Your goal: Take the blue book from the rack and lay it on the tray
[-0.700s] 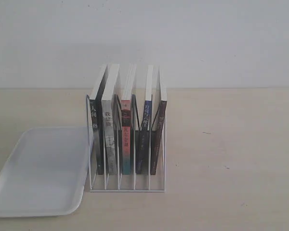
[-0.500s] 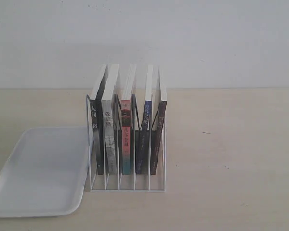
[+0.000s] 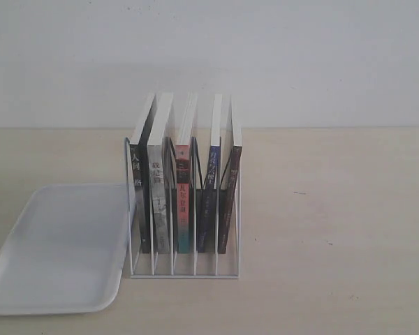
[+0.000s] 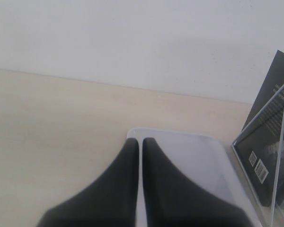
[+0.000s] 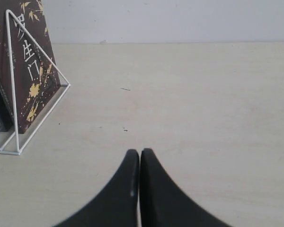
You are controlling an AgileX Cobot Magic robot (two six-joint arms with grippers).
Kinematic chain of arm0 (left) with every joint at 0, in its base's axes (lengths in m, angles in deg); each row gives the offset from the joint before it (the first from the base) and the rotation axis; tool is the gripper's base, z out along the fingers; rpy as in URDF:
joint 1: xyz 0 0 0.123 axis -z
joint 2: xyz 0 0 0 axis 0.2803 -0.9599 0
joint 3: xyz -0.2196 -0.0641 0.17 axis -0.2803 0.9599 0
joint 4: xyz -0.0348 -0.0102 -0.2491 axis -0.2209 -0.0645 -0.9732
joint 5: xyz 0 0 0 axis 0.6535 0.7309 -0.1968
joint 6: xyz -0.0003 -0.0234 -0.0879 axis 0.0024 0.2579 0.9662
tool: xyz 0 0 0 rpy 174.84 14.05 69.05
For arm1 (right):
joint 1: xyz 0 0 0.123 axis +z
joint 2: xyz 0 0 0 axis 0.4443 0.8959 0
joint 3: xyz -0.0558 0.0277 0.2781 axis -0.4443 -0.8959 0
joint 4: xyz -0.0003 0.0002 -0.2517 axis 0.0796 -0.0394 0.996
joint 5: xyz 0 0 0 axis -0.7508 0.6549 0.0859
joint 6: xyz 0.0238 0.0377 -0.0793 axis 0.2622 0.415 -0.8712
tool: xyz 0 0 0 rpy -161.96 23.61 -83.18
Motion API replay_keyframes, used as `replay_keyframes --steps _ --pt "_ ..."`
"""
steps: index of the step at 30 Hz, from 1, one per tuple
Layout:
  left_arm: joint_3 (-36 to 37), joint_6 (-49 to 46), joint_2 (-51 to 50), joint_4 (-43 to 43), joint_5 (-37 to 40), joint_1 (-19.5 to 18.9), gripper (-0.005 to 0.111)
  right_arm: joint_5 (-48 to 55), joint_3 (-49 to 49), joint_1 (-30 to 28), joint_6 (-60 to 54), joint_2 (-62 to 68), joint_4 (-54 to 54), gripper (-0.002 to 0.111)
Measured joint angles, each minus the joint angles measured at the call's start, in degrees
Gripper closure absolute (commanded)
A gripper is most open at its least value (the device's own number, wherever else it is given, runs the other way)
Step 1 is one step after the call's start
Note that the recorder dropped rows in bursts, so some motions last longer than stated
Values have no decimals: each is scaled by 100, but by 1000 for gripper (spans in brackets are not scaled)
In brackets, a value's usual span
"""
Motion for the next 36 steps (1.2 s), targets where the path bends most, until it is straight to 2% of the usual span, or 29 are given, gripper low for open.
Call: replay_keyframes --steps 4,9,12,19,21,22,24,26,29,36 --pt "0 0 0 0 0 0 102 -230 0 0 -28 0 0 108" --pt "0 0 0 0 0 0 102 -2730 0 0 -38 0 0 108" --pt "0 0 0 0 0 0 102 -3829 0 0 -48 0 0 108" --pt "0 0 0 0 0 0 102 -4864 0 0 -48 0 -18 108" --pt "0 0 0 0 0 0 102 -5487 0 0 -48 -14 -33 108" --pt "0 0 0 0 0 0 102 -6262 0 0 4 -13 -78 108" --pt "0 0 0 0 0 0 102 -6813 83 0 104 -13 -196 108" --pt "0 0 0 0 0 0 102 -6777 399 0 153 -23 -315 108" --pt "0 0 0 0 0 0 102 -6160 1205 0 167 114 -359 108" --pt "0 0 0 0 0 0 102 -3463 3307 0 174 1909 -211 108"
